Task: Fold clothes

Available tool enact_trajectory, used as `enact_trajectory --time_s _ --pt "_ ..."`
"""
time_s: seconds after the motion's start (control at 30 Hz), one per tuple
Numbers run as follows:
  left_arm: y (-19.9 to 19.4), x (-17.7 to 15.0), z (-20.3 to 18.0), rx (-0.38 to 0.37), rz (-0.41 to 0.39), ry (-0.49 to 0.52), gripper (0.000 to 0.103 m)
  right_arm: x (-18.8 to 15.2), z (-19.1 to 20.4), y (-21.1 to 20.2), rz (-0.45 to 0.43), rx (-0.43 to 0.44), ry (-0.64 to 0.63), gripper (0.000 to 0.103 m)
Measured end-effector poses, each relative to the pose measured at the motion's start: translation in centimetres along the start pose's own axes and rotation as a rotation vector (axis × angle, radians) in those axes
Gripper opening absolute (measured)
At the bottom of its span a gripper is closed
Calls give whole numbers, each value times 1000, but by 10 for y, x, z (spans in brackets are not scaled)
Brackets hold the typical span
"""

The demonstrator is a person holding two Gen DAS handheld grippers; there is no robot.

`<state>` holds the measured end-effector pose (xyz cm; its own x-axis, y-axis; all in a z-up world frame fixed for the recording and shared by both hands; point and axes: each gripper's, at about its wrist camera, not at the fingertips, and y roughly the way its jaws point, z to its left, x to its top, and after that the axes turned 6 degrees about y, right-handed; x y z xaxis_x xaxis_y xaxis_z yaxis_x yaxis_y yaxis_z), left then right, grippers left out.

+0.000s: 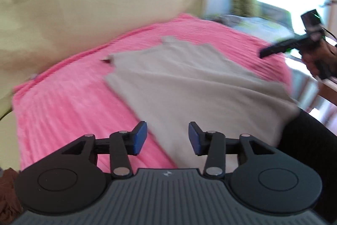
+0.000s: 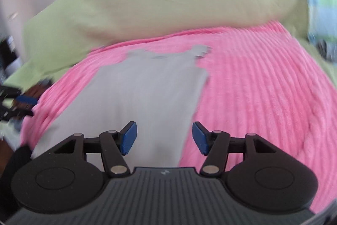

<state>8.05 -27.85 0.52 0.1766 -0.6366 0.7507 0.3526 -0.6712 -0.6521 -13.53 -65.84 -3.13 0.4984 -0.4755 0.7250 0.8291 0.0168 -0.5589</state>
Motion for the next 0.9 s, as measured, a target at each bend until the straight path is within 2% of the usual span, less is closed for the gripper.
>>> enact_trajectory --time_s 0.13,0.23,0.27,0.33,0.37,0.43,0.5,0.6,0.63,0.7,0.77,0.83,0.9 --pt "44 22 24 21 -16 -61 49 19 -29 48 -2 0 94 53" --pt "70 37 19 -30 -44 -30 49 32 -49 83 5 -9 140 52" --pt "77 41 14 -47 -50 -10 50 33 -55 87 9 -7 152 48" --pt "90 47 -1 -88 -57 38 50 37 -62 103 35 31 192 24" --pt "94 48 -10 -111 -56 66 50 39 -64 109 49 52 207 3" --pt "101 51 -28 -156 -55 122 51 45 -65 115 81 71 198 3" --pt "109 51 -47 -194 -46 170 52 58 -66 113 68 32 150 2" --pt "120 52 -64 -209 -26 175 52 81 -79 113 39 -23 131 4" --pt "124 52 -68 -209 -16 164 52 85 -82 116 44 -40 125 7" --pt "126 51 -74 -208 -4 151 52 84 -87 118 43 -92 109 20" --pt "121 47 -83 -209 -4 159 53 79 -85 103 2 -121 95 28" --pt "110 41 -90 -220 -10 162 57 68 -82 76 -37 -97 110 28" --pt "103 33 -100 -221 -2 166 58 43 -77 41 -40 -27 116 32"
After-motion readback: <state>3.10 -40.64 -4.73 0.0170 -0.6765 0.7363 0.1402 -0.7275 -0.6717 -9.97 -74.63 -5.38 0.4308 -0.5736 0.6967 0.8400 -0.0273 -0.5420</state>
